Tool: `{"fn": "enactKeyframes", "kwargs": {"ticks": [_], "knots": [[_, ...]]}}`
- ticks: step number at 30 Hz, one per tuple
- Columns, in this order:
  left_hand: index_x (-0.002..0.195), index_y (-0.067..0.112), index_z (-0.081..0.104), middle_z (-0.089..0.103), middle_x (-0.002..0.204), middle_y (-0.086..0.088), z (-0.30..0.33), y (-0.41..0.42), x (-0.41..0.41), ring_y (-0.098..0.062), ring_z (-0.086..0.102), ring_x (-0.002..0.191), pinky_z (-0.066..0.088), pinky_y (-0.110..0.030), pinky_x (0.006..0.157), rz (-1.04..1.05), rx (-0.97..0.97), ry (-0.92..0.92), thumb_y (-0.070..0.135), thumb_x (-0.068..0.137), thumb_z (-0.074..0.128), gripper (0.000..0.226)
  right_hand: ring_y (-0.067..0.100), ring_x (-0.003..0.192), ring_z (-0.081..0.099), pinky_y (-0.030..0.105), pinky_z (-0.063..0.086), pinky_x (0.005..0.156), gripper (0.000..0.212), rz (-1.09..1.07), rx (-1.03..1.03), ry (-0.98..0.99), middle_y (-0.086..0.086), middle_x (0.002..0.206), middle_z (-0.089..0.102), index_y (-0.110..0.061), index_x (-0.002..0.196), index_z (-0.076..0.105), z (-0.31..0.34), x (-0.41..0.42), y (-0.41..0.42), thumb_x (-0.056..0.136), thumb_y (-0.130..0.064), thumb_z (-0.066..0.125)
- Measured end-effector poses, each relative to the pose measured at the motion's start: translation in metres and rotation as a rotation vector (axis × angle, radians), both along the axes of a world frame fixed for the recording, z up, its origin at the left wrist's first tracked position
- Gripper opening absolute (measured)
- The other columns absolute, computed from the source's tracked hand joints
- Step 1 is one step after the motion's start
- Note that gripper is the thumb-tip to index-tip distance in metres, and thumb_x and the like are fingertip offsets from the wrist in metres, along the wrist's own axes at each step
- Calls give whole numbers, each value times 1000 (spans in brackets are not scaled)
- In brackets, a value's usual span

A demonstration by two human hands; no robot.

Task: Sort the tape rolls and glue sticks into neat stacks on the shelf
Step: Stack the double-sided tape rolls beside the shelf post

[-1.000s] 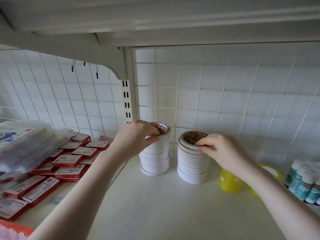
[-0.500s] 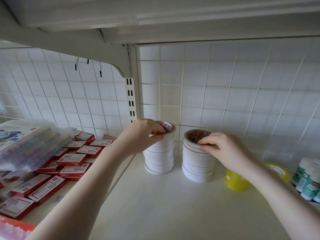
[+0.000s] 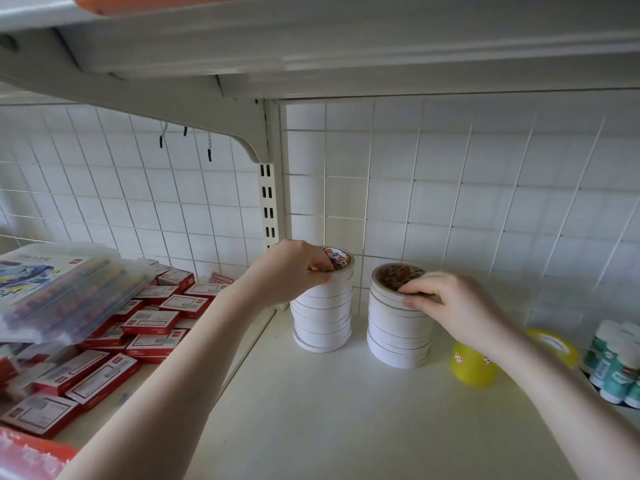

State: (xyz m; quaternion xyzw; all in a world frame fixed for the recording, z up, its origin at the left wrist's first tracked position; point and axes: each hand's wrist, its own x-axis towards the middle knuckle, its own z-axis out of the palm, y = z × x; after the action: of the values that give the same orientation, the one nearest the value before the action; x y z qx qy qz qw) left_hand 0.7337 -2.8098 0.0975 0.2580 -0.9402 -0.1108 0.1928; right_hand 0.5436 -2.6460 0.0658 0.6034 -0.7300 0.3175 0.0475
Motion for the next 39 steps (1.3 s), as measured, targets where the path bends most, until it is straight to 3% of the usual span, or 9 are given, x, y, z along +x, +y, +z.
{"fn": "enactKeyframes", "kwargs": {"ticks": [9, 13, 16, 19, 23, 29, 34, 39], "knots": [[102, 28, 71, 68, 100, 10, -1, -1, 4, -14, 60, 95, 47, -36, 88, -13, -3, 23, 22, 87, 61, 19, 17, 90, 61, 35, 46, 82, 13, -11, -5, 11, -3, 92, 69, -21, 96, 74, -2, 0, -1, 85, -18, 67], [109, 33, 67, 67, 103, 11, -2, 2, 6, -14, 58, 96, 47, -34, 87, -40, -20, 9, 22, 88, 56, 26, 18, 98, 60, 33, 45, 85, 21, -24, -46, 64, -4, 102, 69, -18, 105, 72, -7, 1, 2, 85, -17, 68], [117, 26, 63, 64, 105, 3, -7, 10, 10, -18, 53, 102, 45, -34, 85, -12, -128, 98, 23, 87, 58, 31, 21, 102, 60, 21, 39, 84, 28, -75, -153, 143, -1, 108, 68, -13, 111, 69, -11, 1, 11, 83, -15, 69], [120, 19, 62, 62, 111, 2, -14, 31, 16, -22, 52, 106, 42, -29, 79, 44, -261, 273, 17, 84, 64, 36, 28, 97, 62, 30, 44, 82, 26, -197, -224, 192, 5, 102, 69, -10, 108, 70, -14, -2, 32, 82, -13, 71], [110, 12, 66, 66, 108, -4, -34, 70, 19, -31, 59, 97, 47, -34, 76, 149, -328, 399, 7, 73, 74, 38, 33, 88, 64, 38, 50, 76, 24, -388, -225, 225, 11, 95, 70, -7, 103, 70, -29, -14, 85, 80, -14, 73], [103, 8, 68, 66, 99, -7, -64, 152, -13, -32, 60, 89, 50, -36, 73, 217, -258, 377, 6, 67, 79, 38, 37, 77, 66, 44, 52, 68, 27, -637, -186, 180, 17, 86, 69, -3, 93, 71, -63, -52, 197, 68, -6, 81], [104, 10, 68, 67, 101, -6, -89, 244, -86, -33, 61, 90, 50, -37, 74, 203, -203, 372, 8, 67, 80, 39, 37, 80, 65, 43, 52, 68, 28, -794, -131, 225, 16, 90, 70, -5, 98, 71, -78, -114, 302, 72, -15, 78], [106, 9, 68, 66, 106, -8, -109, 360, -193, -35, 58, 95, 47, -39, 80, 278, -157, 382, 12, 73, 76, 34, 38, 78, 65, 43, 52, 66, 27, -756, -164, 303, 18, 87, 69, -3, 99, 70, -86, -216, 410, 75, -14, 75]]}}
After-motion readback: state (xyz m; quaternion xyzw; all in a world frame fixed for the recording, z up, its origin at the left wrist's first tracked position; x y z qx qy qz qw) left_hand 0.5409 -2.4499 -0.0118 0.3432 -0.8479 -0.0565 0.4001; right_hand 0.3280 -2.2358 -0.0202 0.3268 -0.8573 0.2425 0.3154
